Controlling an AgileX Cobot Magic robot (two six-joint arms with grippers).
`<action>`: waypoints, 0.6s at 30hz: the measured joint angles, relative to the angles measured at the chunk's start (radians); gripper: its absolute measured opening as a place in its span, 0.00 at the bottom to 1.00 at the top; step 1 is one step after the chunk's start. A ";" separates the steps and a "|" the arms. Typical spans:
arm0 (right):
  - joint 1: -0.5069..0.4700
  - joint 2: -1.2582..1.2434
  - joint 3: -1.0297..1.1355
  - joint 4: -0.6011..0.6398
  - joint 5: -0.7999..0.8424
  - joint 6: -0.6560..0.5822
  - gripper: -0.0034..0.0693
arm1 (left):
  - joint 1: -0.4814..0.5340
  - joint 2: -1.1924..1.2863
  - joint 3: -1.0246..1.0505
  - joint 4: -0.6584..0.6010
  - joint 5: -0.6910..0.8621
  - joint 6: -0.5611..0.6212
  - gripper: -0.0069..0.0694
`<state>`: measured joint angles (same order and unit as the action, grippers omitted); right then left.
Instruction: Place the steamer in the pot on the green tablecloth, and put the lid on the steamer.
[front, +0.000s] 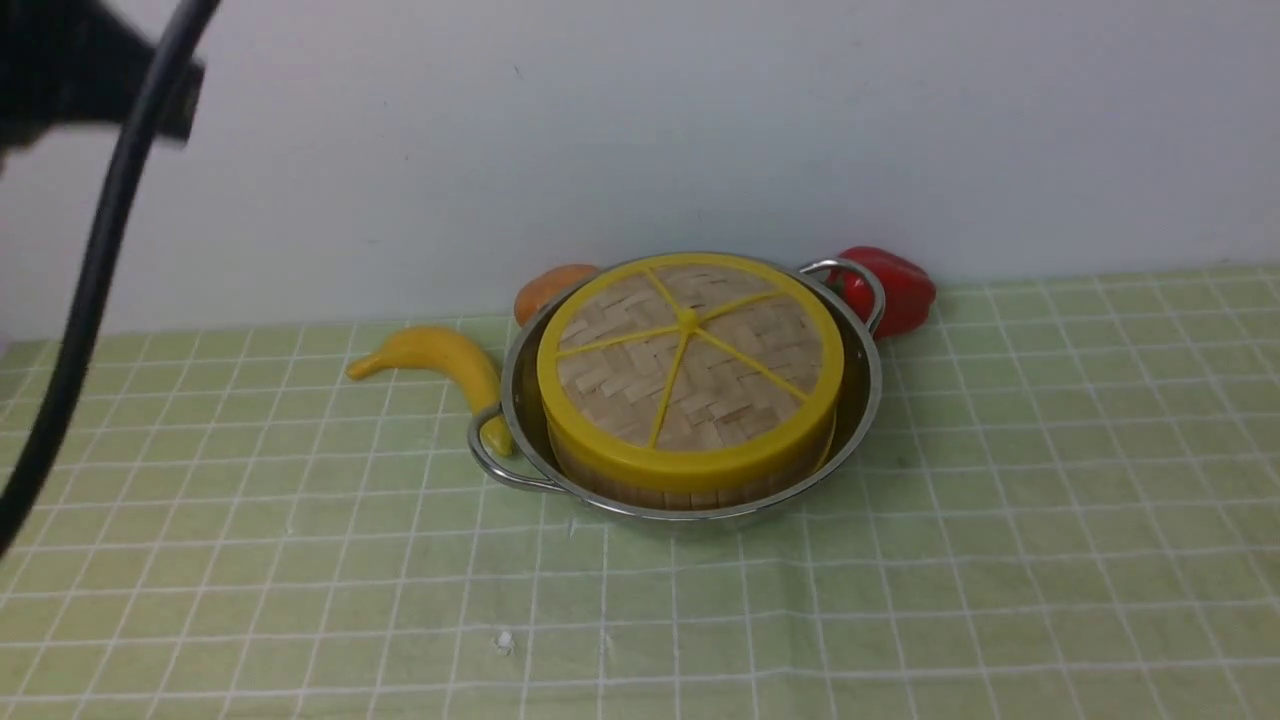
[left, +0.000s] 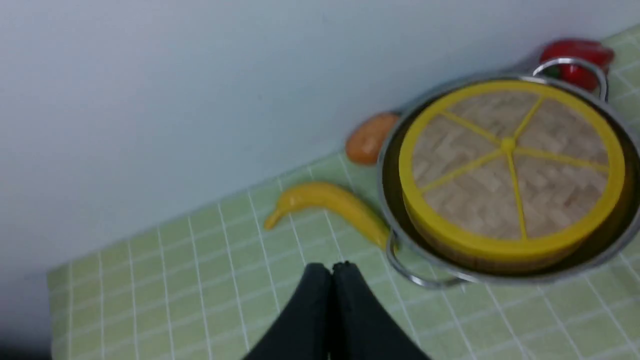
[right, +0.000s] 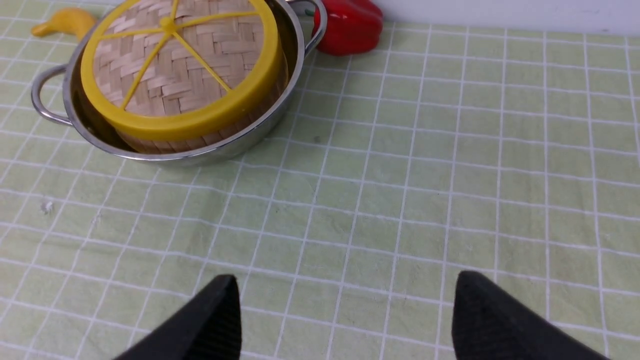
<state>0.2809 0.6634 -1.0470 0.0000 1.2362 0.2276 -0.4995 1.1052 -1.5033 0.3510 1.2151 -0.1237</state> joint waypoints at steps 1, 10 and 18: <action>0.000 0.000 0.000 0.000 0.000 -0.005 0.78 | 0.000 -0.065 0.110 -0.018 0.000 -0.034 0.06; 0.000 -0.030 0.103 0.008 -0.073 -0.085 0.12 | 0.000 -0.475 0.686 -0.167 -0.158 -0.110 0.06; 0.000 -0.203 0.440 0.050 -0.350 -0.098 0.03 | 0.000 -0.751 0.952 -0.283 -0.336 -0.110 0.06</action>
<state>0.2809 0.4605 -0.6072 0.0504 0.8860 0.1296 -0.4995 0.3542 -0.5515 0.0680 0.8792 -0.2340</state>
